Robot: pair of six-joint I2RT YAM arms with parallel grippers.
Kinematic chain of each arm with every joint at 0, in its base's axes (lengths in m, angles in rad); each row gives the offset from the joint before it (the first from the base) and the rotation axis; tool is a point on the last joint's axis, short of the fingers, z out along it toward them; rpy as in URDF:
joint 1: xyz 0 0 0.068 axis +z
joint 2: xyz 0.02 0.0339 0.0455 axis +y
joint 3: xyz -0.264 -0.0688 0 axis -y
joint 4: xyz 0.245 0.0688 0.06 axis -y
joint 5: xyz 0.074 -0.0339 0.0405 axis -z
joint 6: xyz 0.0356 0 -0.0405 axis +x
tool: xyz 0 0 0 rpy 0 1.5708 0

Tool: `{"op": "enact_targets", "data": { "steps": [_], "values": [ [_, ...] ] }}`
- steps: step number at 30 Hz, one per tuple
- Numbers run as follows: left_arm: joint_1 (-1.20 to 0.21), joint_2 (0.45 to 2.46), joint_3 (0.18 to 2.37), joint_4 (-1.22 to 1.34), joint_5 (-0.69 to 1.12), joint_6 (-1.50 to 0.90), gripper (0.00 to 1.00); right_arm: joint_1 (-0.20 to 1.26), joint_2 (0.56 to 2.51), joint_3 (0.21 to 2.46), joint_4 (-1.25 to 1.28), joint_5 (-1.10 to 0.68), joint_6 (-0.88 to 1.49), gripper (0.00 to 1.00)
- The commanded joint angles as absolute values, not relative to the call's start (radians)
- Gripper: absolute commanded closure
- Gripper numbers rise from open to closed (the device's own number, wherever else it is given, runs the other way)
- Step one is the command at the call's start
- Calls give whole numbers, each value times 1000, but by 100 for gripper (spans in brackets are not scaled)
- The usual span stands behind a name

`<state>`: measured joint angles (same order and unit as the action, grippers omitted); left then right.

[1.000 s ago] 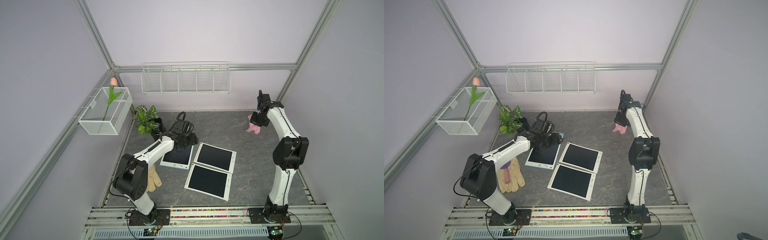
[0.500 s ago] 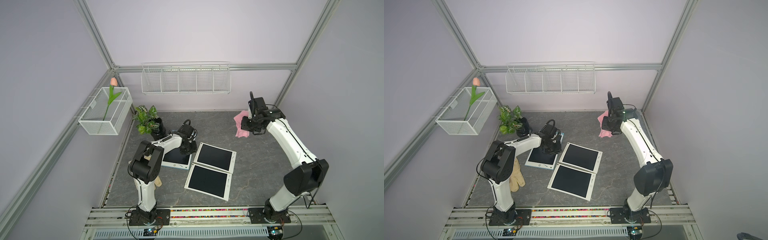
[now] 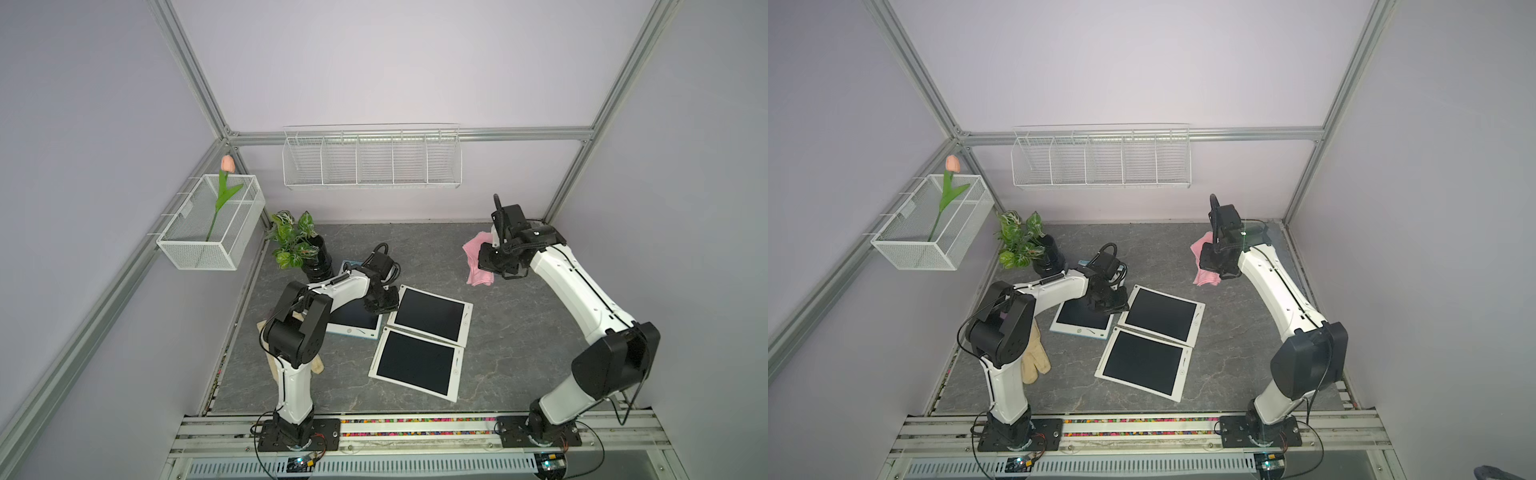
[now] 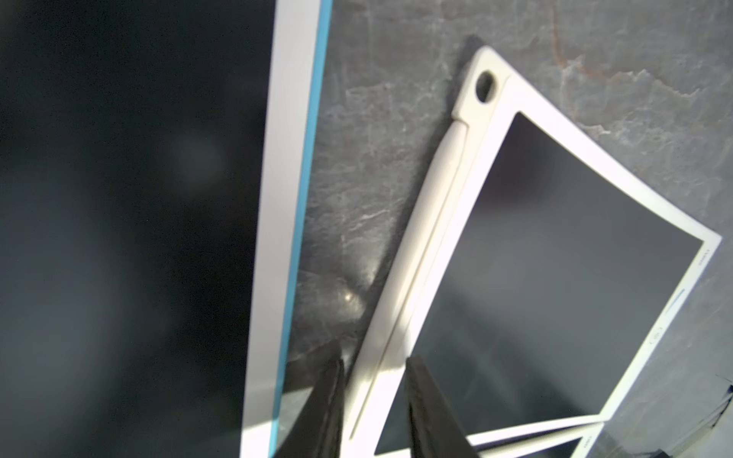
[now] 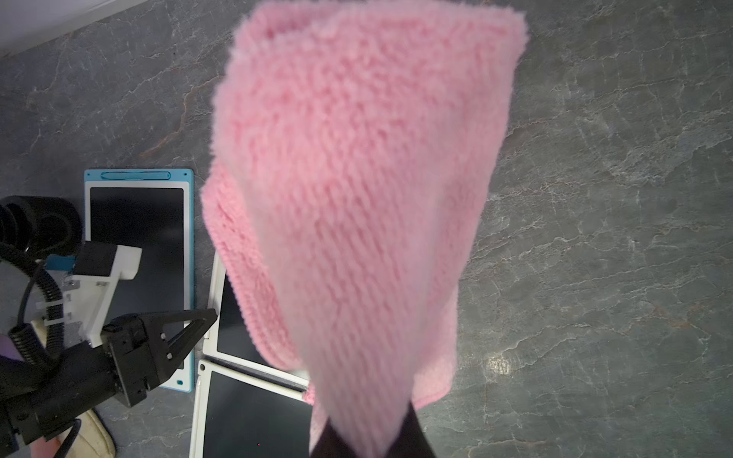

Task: Wipe the drawing tablet
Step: Move the drawing tablet to the center of the board.

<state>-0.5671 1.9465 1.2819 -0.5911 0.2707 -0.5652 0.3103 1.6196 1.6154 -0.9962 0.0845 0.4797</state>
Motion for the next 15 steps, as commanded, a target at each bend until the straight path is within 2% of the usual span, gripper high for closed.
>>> {"op": "enact_targets", "data": {
  "steps": [1, 15],
  "values": [
    [-571, 1937, 1256, -584, 279, -591, 69, 318, 1591, 1601, -985, 77, 497, 93],
    [-578, 1883, 1165, -502, 407, -711, 67, 319, 1601, 1584, -987, 53, 484, 93]
  ]
}}
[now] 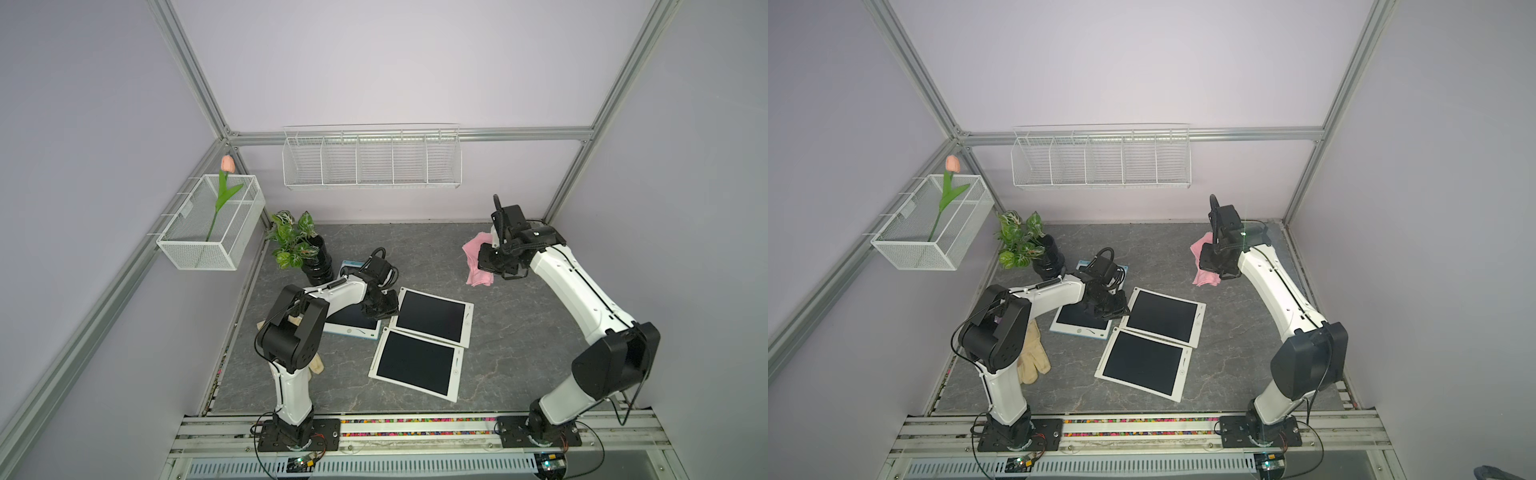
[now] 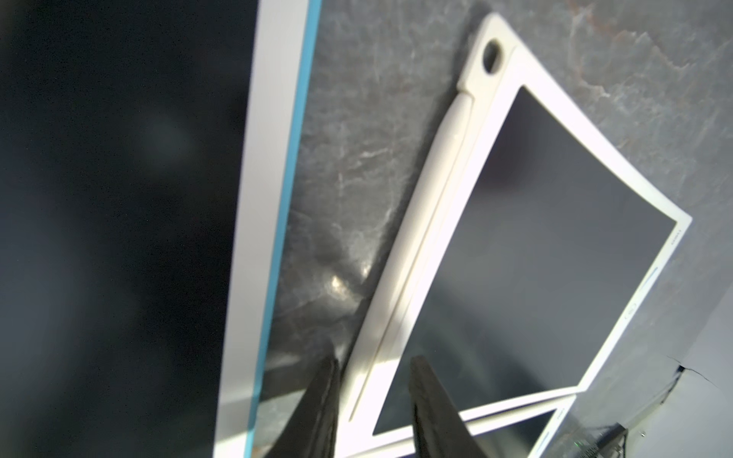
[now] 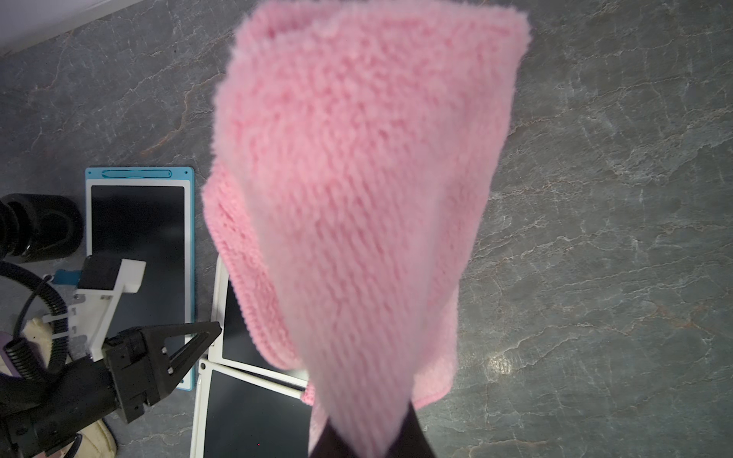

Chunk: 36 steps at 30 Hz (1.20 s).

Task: Wipe the drawing tablet
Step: Move the drawing tablet to the center of the board, then wipe the dirt from the drawing tablet.

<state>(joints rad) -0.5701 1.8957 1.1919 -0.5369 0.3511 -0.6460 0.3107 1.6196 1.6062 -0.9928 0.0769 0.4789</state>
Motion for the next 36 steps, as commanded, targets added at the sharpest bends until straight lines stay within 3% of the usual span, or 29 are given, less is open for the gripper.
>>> {"op": "enact_targets", "data": {
  "steps": [1, 15, 26, 36],
  "values": [
    [-582, 1888, 1163, -480, 415, -732, 67, 322, 1600, 1576, -986, 50, 482, 93],
    [-619, 2018, 1364, -493, 351, -738, 77, 510, 1635, 1439, -910, -19, 502, 93],
    [-631, 1838, 1154, -469, 400, -733, 80, 614, 1887, 1536, -822, -94, 562, 93],
    [-653, 1872, 1151, -400, 423, -770, 79, 620, 2037, 1651, -821, -125, 582, 93]
  ]
}}
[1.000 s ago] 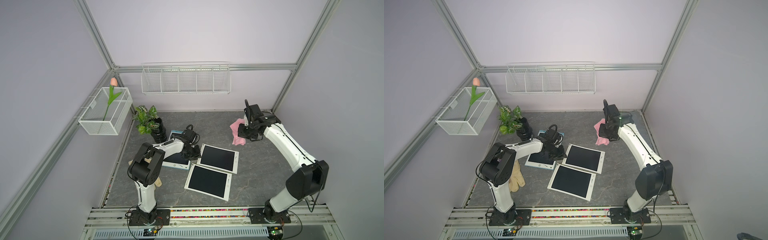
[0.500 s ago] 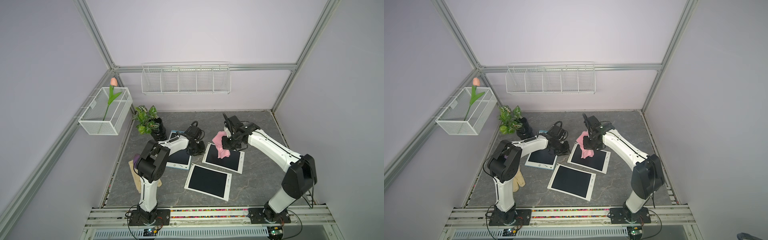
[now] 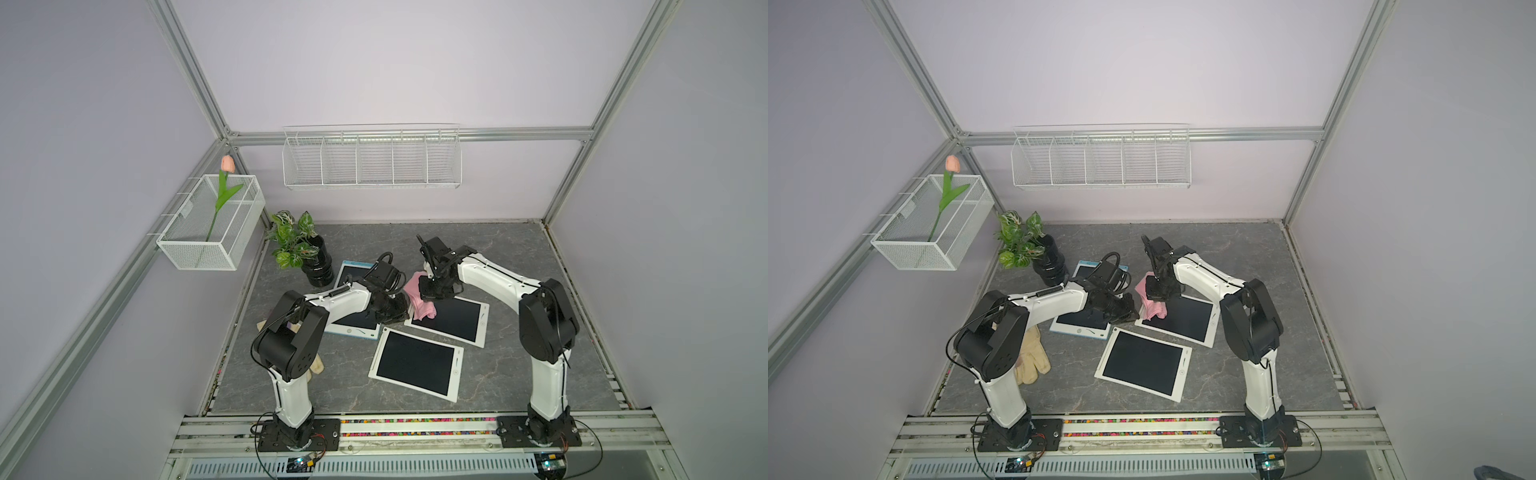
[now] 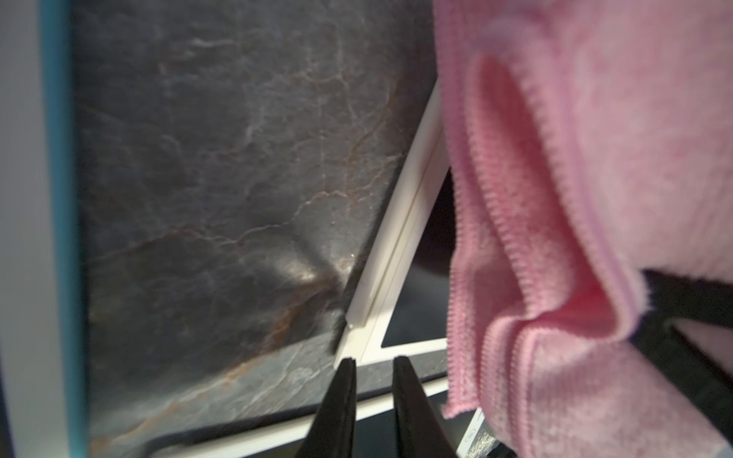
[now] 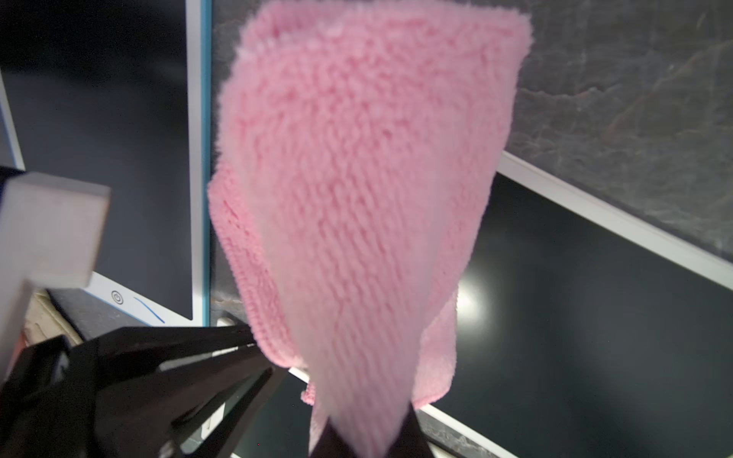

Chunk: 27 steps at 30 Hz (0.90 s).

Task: Wipe the drawing tablet
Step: Wipe the dirt from the drawing tablet.

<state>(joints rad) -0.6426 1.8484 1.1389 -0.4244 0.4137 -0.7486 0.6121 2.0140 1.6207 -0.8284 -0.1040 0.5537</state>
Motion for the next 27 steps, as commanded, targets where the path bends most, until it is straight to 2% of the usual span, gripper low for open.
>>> {"op": "enact_targets", "data": {
  "steps": [1, 13, 22, 27],
  "values": [
    [-658, 1877, 1151, -403, 414, -770, 79, 622, 2050, 1658, -821, -131, 584, 93],
    [-666, 1898, 1114, -402, 373, -788, 80, 615, 2140, 1664, -787, -161, 617, 93],
    [-666, 1904, 1115, -412, 370, -778, 81, 544, 2264, 1860, -852, -130, 574, 93],
    [-666, 1902, 1116, -414, 365, -779, 81, 544, 2276, 1892, -879, -121, 564, 93]
  ]
}}
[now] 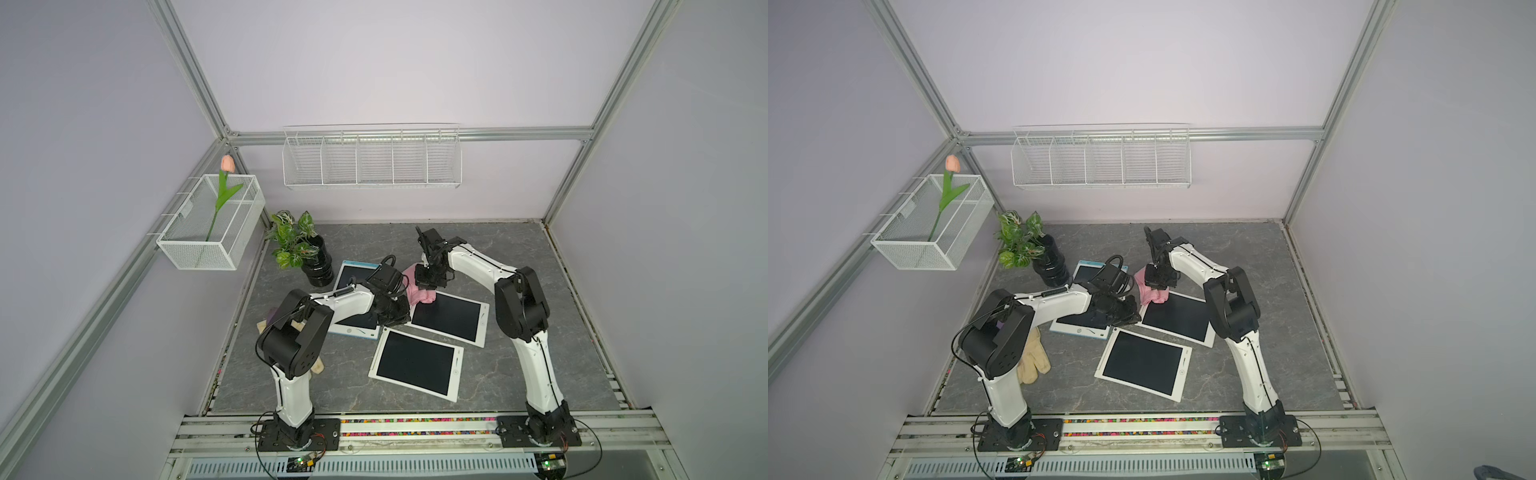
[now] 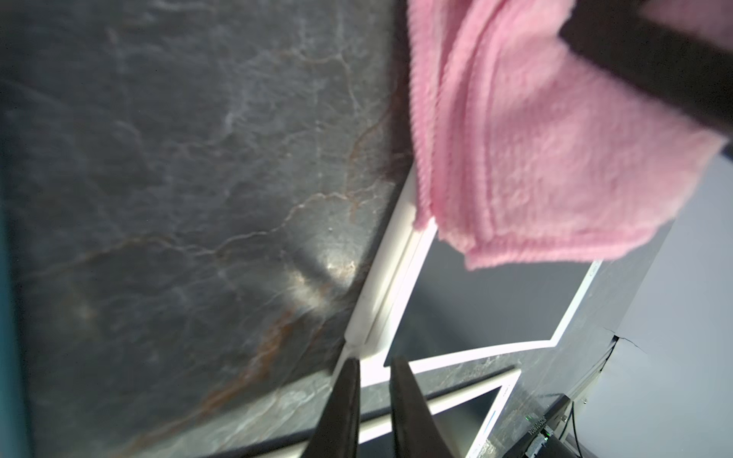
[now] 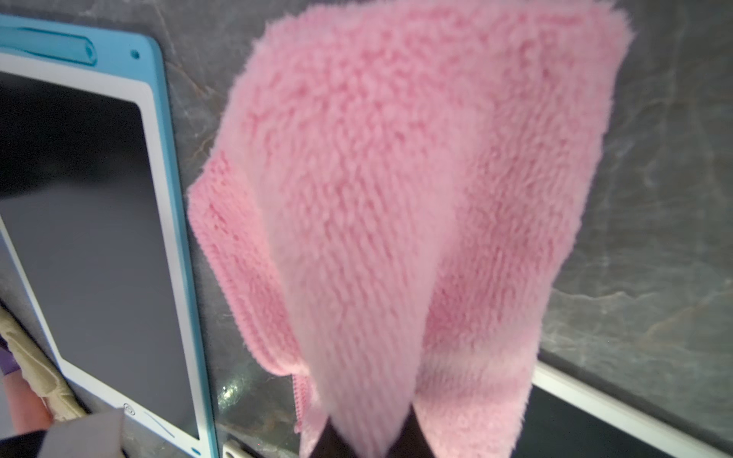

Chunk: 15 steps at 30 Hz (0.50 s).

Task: Wipe the drawing tablet
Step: Wipe the dirt from the drawing tablet.

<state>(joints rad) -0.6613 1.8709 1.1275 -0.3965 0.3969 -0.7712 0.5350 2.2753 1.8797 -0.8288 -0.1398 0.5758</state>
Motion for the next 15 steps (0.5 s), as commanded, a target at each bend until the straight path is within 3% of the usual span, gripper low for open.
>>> {"op": "enact_targets", "data": {
  "steps": [1, 10, 15],
  "values": [
    [-667, 1902, 1118, -414, 366, -779, 81, 550, 2261, 1876, -876, -121, 562, 93],
    [-666, 1914, 1131, -422, 362, -772, 82, 613, 2042, 1565, -783, -148, 600, 93],
    [-667, 1920, 1138, -427, 360, -772, 82, 603, 2065, 1574, -780, -139, 597, 93]
  ]
}}
